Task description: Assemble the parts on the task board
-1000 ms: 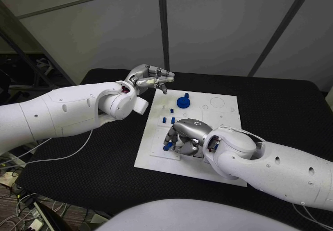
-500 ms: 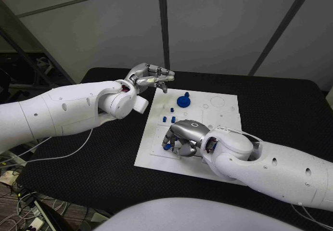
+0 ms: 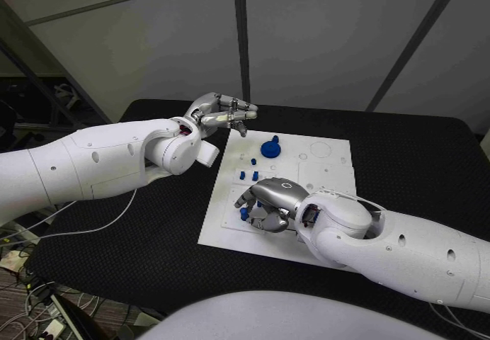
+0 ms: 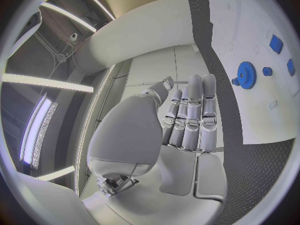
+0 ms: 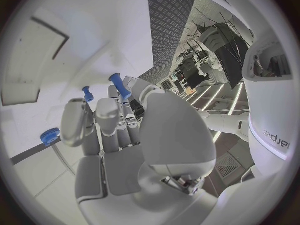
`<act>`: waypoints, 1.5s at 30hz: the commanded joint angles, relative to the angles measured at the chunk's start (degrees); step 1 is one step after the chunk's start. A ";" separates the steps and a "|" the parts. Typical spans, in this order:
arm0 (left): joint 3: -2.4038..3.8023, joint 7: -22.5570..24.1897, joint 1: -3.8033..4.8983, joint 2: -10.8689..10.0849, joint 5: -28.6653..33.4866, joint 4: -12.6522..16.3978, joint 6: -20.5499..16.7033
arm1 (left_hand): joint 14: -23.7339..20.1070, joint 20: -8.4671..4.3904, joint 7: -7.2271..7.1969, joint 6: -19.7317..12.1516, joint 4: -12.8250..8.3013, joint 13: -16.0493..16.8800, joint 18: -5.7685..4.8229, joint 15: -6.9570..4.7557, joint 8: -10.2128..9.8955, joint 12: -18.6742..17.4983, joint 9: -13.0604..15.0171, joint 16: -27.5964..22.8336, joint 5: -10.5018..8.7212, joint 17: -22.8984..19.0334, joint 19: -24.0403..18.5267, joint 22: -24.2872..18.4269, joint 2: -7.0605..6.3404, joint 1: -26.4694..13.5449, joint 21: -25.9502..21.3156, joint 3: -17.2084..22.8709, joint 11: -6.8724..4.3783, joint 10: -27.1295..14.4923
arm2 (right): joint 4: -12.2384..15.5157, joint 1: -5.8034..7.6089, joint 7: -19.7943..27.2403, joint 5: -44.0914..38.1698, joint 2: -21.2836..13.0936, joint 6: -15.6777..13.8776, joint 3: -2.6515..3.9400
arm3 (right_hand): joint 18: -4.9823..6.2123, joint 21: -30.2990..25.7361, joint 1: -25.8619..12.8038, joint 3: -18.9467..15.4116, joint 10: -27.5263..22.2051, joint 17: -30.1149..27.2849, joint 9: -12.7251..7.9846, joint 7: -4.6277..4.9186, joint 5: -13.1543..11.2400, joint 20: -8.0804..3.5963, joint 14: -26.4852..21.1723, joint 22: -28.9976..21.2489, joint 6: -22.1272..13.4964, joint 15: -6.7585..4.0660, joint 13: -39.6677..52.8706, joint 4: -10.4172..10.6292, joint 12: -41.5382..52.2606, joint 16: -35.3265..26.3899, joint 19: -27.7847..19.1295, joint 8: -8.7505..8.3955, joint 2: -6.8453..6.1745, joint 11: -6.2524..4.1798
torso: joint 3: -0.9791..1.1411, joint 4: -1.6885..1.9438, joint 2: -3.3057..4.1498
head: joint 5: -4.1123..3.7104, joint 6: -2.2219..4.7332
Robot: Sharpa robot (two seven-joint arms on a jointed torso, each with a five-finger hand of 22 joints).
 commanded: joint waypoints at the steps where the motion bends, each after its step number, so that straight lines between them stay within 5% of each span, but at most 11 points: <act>1: 0.06 0.32 0.10 -0.04 0.13 0.15 0.75 | -0.42 0.25 -0.03 -0.22 -0.08 0.09 -1.03 -0.01 0.35 0.24 -0.03 -0.34 -0.03 -0.09 0.34 -0.08 0.16 0.42 -0.38 -0.32 0.04 -0.45 | 0.25 0.07 1.06 0.08 -0.17 -3.78 0.00 | 0.79 -0.45 0.00 -0.30 -0.22 -0.20 -0.01 -0.12 0.49 0.02 -0.31 1.90 -0.64 0.20 -0.05 0.02 0.01 -0.27 -0.38 -0.19 -0.38 -0.06 | 0.05 -0.03 -0.01 | -0.03 0.08; 14: 0.06 0.67 0.09 -0.24 0.13 0.11 0.36 | -0.43 0.26 -0.03 -0.22 -0.08 0.09 -1.03 0.00 0.37 0.27 -0.02 -0.35 -0.03 -0.11 0.34 -0.09 0.17 0.42 -0.40 -0.34 0.04 -0.49 | 3.75 0.02 3.83 4.80 -4.92 -12.90 0.06 | 0.75 -0.32 -0.22 -0.85 1.26 -0.18 0.25 -0.14 1.27 -0.24 -0.16 2.04 -0.81 -0.21 0.17 0.39 1.15 -0.01 -0.08 0.16 -0.56 -0.62 | 0.06 -0.14 -0.11 | -0.57 0.74; 18: 0.05 0.83 0.08 -0.39 0.13 0.05 0.22 | -0.43 0.26 -0.04 -0.21 -0.09 0.09 -1.03 0.00 0.38 0.28 -0.02 -0.35 -0.03 -0.11 0.34 -0.10 0.17 0.43 -0.41 -0.34 0.04 -0.50 | 5.81 0.20 5.06 9.95 -8.61 -14.47 0.14 | 0.74 -0.35 -0.27 -1.02 2.37 -0.36 0.64 0.82 1.27 -0.53 -0.15 2.04 1.32 -0.54 0.33 0.72 1.96 -0.01 0.01 0.92 -0.46 -1.03 | 0.11 -0.22 -0.17 | -1.16 1.02; 22: 0.02 1.01 0.04 -0.66 0.13 -0.06 0.02 | -0.43 0.26 -0.05 -0.21 -0.09 0.09 -1.03 0.00 0.39 0.29 -0.02 -0.36 -0.03 -0.12 0.34 -0.10 0.18 0.43 -0.41 -0.34 0.04 -0.50 | 8.59 0.76 4.68 19.71 -14.67 -14.25 1.46 | 0.23 1.34 -1.74 -2.42 7.98 1.60 1.69 1.94 1.49 -0.63 0.45 3.56 7.04 -0.58 1.89 2.04 5.43 1.46 1.57 3.61 -0.46 -1.18 | 0.20 -0.58 -0.38 | -2.88 1.69; 27: -0.05 1.19 -0.10 -1.01 0.13 -0.02 -0.17 | -0.43 0.26 -0.08 -0.16 -0.10 0.10 -1.03 0.00 0.44 0.35 0.00 -0.36 -0.02 -0.14 0.35 -0.11 0.22 0.44 -0.43 -0.35 0.02 -0.49 | 10.12 1.04 2.32 28.17 -21.15 -10.88 2.40 | -0.80 4.98 -3.39 -7.23 15.94 7.03 3.41 -0.84 5.67 -2.60 1.85 6.85 11.90 -2.98 10.49 2.70 17.13 5.41 4.67 6.92 -1.12 -4.23 | 0.22 -1.21 -0.81 | -5.32 2.77; 29: -0.09 1.26 -0.32 -1.25 0.14 0.05 -0.26 | -0.43 0.26 -0.08 -0.16 -0.10 0.10 -1.03 0.00 0.44 0.35 0.00 -0.36 -0.02 -0.14 0.35 -0.11 0.22 0.44 -0.43 -0.35 0.02 -0.49 | 10.61 1.09 1.25 28.85 -23.18 -10.36 2.55 | -1.27 6.44 -4.63 -10.54 16.00 11.36 4.63 -2.02 9.49 -3.17 2.55 8.19 12.25 -3.96 28.81 3.80 34.22 8.43 5.85 8.11 -0.60 -4.92 | 0.32 -1.64 -0.94 | -6.27 2.95; 33: -0.13 1.47 -0.85 -1.43 0.51 0.14 -0.25 | -0.43 0.28 -0.12 -0.09 -0.05 0.13 -1.04 0.00 0.53 0.47 0.02 -0.37 -0.05 -0.17 0.35 -0.14 0.24 0.35 -0.46 -0.44 0.00 -0.45 | 11.44 1.11 -0.93 26.66 -26.64 -10.41 2.67 | -1.96 8.77 -4.61 -15.71 16.45 19.26 7.61 -2.12 10.10 -3.26 3.19 10.38 10.85 -3.70 56.70 5.34 58.93 13.49 7.64 10.28 0.85 -5.49 | 0.42 -1.93 -1.20 | -8.82 3.34; 38: -0.14 1.64 -1.30 -1.63 0.96 0.24 -0.27 | -0.43 0.29 -0.14 -0.07 -0.02 0.15 -1.04 0.00 0.57 0.56 0.03 -0.38 -0.07 -0.19 0.36 -0.15 0.26 0.28 -0.49 -0.49 -0.01 -0.43 | 12.09 1.00 -4.18 23.07 -29.81 -11.87 2.68 | -2.32 10.09 -7.14 -19.33 17.05 22.39 9.38 -2.01 11.36 -3.30 3.49 11.61 10.29 -3.56 62.28 8.22 63.33 15.34 8.70 11.63 0.87 -4.79 | 0.48 -2.32 -1.39 | -10.12 3.28; 45: -0.14 1.79 -1.62 -1.66 1.13 0.25 -0.25 | -0.43 0.29 -0.14 -0.07 -0.02 0.15 -1.04 0.00 0.57 0.56 0.03 -0.38 -0.07 -0.19 0.36 -0.15 0.26 0.28 -0.49 -0.49 -0.01 -0.43 | 13.98 0.40 -10.48 17.51 -32.28 -11.68 2.60 | -2.78 11.61 -10.14 -24.67 18.25 26.49 11.57 -2.02 12.80 -3.26 3.95 13.01 9.08 -3.41 67.05 13.10 66.73 17.64 9.95 13.00 0.71 -4.78 | 0.32 -2.62 -1.65 | -10.79 2.83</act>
